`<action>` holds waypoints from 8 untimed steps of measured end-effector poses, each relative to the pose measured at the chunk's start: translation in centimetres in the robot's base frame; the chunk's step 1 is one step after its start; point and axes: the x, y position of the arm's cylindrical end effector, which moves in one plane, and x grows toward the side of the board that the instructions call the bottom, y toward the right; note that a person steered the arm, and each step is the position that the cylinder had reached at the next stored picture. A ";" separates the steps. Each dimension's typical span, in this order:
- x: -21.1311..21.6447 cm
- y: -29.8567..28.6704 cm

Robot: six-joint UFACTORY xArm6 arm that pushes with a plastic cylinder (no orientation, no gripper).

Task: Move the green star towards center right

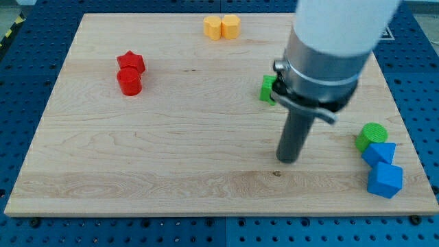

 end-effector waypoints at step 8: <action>-11.9 -3.3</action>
